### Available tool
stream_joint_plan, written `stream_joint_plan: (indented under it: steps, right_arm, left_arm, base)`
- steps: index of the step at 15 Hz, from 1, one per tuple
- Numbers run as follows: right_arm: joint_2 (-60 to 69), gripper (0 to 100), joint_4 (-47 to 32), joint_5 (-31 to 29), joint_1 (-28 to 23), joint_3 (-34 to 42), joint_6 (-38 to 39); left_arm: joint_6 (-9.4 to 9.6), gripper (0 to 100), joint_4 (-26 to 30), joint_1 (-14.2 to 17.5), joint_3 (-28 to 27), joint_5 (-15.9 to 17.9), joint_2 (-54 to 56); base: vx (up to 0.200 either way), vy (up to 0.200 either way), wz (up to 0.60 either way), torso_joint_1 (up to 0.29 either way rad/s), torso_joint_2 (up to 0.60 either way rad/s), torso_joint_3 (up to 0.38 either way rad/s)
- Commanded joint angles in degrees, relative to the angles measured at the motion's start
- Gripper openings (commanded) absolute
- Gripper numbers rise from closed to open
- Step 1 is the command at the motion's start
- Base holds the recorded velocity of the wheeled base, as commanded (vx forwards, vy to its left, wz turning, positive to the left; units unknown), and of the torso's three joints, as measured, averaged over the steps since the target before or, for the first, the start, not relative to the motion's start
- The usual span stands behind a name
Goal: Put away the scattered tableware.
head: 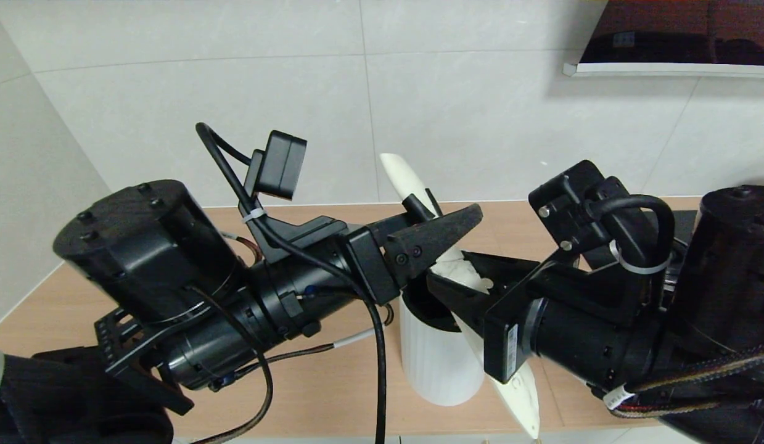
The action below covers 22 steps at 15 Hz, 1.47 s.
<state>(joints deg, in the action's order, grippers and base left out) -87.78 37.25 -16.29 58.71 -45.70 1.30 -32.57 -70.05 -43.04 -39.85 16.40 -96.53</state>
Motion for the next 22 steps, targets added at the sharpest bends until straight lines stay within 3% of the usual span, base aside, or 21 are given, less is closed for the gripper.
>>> stream_joint_plan:
  steps: [1,15,16,22]
  right_arm:
    - [-0.11,0,0.19,-0.06,0.79,0.35,0.01]
    - [-0.11,0,1.07,-0.06,0.97,1.14,-0.25]
    - [-0.19,0,1.07,0.03,0.97,1.14,-0.25]
    - [-0.11,0,1.42,0.03,0.97,1.14,-0.25]
  left_arm:
    - [0.05,100,0.00,-0.02,-0.23,-0.14,-0.15]
    - [0.05,100,-0.18,0.33,-1.02,-1.98,-1.47]
    - [0.14,0,-0.18,0.33,-1.02,-1.98,-1.47]
    - [0.14,0,-0.18,0.33,-1.02,-1.89,-1.65]
  base:
    - [0.000,0.000,0.00,0.000,0.00,0.000]
    - [0.000,0.000,0.00,0.000,0.00,0.000]
    - [0.000,0.000,0.00,0.000,0.00,0.000]
    - [0.000,0.000,0.00,0.000,0.00,0.000]
